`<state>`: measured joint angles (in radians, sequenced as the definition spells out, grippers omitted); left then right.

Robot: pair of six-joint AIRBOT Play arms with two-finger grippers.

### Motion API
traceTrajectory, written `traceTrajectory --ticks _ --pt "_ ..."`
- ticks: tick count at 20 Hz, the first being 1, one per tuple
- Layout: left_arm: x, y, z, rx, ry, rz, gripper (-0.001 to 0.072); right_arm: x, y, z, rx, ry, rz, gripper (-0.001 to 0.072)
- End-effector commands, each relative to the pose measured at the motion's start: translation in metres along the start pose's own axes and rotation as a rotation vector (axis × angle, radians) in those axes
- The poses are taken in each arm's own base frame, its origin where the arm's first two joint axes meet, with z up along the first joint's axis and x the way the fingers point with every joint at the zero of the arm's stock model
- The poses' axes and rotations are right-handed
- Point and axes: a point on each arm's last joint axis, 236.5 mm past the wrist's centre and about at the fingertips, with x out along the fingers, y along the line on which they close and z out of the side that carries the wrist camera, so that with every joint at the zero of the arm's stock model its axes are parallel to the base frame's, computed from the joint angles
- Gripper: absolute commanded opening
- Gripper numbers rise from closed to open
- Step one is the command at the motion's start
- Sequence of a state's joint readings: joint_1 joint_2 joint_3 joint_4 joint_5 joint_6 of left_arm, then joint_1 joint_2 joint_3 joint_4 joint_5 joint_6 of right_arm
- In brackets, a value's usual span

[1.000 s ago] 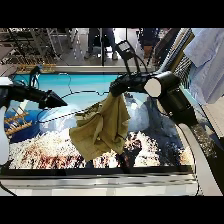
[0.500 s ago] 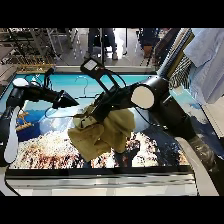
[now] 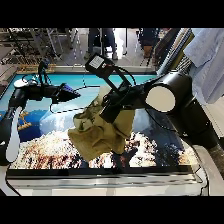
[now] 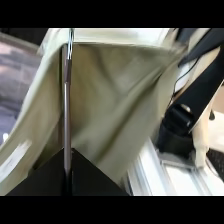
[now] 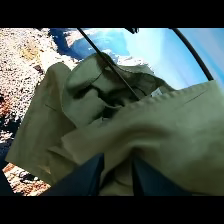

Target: Fold the clothes and pants, and hang the long-sleeved shirts on hangers.

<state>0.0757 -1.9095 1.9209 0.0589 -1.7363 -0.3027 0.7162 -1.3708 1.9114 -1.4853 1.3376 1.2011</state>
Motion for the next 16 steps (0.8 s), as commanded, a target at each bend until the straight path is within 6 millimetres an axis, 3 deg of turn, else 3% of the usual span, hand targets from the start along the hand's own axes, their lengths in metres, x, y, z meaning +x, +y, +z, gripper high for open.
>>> traceTrajectory --ticks 1,3,4,5,7,9,12,14,16 --pt "0.002 -0.004 0.011 0.010 -0.052 -0.025 0.0009 -0.003 -0.008 -0.002 -0.115 0.009 -0.034 0.0305" --pt "0.003 -0.005 0.011 0.029 -0.055 -0.028 0.0009 -0.007 -0.043 -0.004 -0.268 0.039 -0.181 0.0309" --pt "0.003 -0.005 0.011 0.029 -0.055 -0.027 0.0008 -0.013 -0.069 -0.004 -0.334 0.068 -0.294 0.0333" --pt "0.003 -0.004 0.011 0.028 -0.054 -0.027 0.0008 -0.021 -0.091 -0.001 -0.373 0.078 -0.392 0.0444" --pt "0.003 -0.005 0.011 0.028 -0.054 -0.028 0.0008 -0.030 -0.117 0.013 -0.489 0.074 -0.522 0.0513" --pt "0.003 -0.004 0.011 0.028 -0.054 -0.027 0.0009 -0.013 -0.117 0.020 -0.583 0.074 -0.515 0.0498" --pt "0.003 -0.004 0.011 0.027 -0.054 -0.027 0.0008 0.036 -0.105 0.009 -0.578 0.105 -0.426 0.0425" --pt "0.003 -0.004 0.011 0.027 -0.054 -0.027 0.0008 0.065 -0.092 0.011 -0.560 0.072 -0.358 0.0425" --pt "0.003 -0.004 0.011 0.027 -0.054 -0.027 0.0008 0.080 -0.089 0.017 -0.560 0.043 -0.350 0.0406"
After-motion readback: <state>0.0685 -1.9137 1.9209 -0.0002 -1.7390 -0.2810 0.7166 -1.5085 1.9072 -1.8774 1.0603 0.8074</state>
